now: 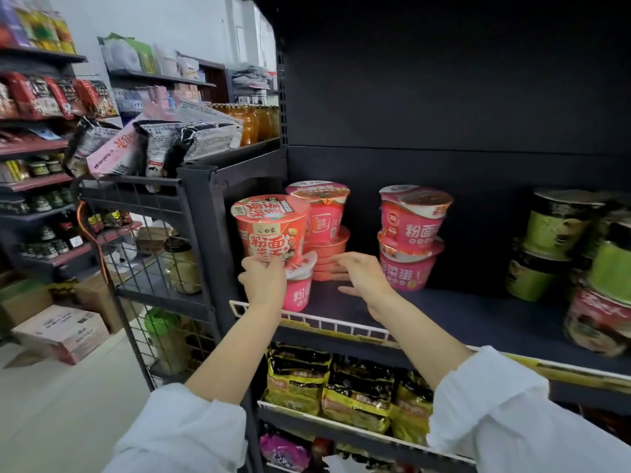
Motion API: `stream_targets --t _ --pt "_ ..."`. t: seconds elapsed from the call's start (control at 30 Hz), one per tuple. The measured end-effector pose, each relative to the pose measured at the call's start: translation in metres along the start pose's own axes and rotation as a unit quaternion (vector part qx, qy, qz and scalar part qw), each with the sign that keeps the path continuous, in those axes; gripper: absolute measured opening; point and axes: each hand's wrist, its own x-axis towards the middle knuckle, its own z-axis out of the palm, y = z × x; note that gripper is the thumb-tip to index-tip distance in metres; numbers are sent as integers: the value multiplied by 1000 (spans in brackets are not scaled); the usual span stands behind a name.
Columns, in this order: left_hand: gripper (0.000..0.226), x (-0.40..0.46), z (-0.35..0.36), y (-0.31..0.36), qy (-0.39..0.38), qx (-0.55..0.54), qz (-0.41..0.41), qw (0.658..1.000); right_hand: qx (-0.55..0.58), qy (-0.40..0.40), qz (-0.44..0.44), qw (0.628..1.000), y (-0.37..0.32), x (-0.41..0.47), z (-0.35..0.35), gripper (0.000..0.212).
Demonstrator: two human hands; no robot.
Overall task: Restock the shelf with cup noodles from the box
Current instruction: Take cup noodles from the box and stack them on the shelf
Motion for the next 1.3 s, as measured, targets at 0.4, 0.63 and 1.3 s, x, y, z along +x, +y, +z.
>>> stream_targets --t 0.4,0.63,1.3 --pt "14 -254 97 -12 -235 226 235 916 -105 53 -118 986 58 -170 -209 32" --pt "17 -417 162 -29 -267 254 298 881 -155 91 -106 978 87 -290 -335 26" --pt "19 -774 301 -98 -496 246 233 800 -314 149 176 921 238 -555 -612 25"
